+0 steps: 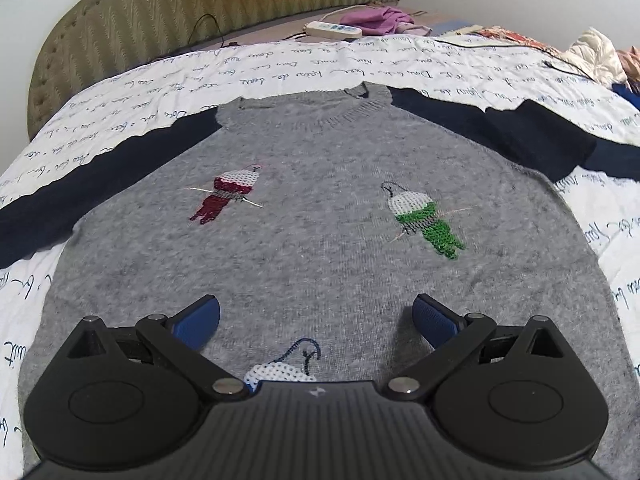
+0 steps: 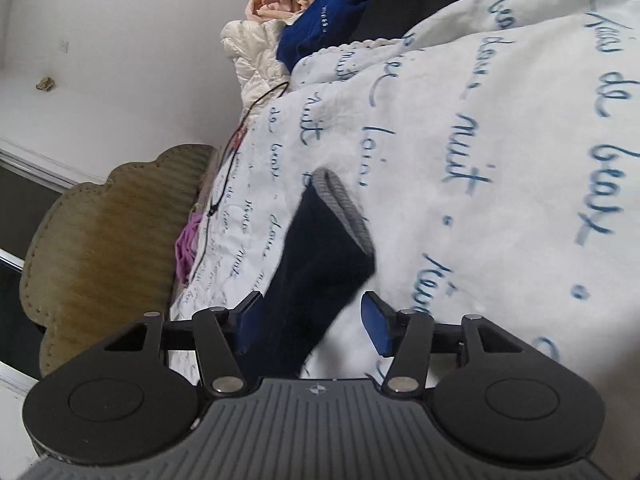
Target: Fold small clothes
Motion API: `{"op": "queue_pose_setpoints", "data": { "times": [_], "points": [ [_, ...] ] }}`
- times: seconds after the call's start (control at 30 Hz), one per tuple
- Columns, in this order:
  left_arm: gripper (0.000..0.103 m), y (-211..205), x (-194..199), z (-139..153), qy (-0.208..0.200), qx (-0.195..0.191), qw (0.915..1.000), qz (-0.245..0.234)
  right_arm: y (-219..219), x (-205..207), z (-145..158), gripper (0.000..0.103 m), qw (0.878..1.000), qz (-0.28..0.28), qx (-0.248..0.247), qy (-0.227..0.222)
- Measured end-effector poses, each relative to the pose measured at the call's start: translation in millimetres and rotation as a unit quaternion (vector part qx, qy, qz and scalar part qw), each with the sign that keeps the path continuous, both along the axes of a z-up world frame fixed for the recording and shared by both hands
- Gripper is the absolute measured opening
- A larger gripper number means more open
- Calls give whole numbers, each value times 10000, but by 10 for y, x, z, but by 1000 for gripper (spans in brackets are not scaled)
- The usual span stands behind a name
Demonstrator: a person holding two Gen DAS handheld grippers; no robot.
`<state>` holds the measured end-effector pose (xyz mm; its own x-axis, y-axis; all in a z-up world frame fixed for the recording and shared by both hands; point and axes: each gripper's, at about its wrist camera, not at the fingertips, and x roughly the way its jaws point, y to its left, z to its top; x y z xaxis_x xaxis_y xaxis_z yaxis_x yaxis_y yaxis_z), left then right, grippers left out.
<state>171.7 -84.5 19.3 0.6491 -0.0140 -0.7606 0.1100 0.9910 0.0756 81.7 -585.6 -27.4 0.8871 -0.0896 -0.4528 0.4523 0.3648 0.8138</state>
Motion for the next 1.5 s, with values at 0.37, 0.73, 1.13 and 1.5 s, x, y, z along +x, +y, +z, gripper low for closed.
{"op": "queue_pose_setpoints", "data": {
  "times": [0.37, 0.73, 1.13, 1.5],
  "points": [
    [103, -14, -39, -7, 20, 81, 10000, 13, -148, 415, 94, 86, 9954, 194, -894, 299],
    [103, -16, 16, 146, -398, -350, 9984, -217, 45, 529, 214, 13, 9898, 464, -1311, 308],
    [103, 509, 673, 123, -264, -3764, 9259, 157, 2610, 809, 561, 33, 8903, 4072, -1938, -631],
    [103, 394, 922, -347, 646, -4732, 8776, 422, 2089, 430, 96, 59, 9461, 2921, -1284, -549]
  ]
}}
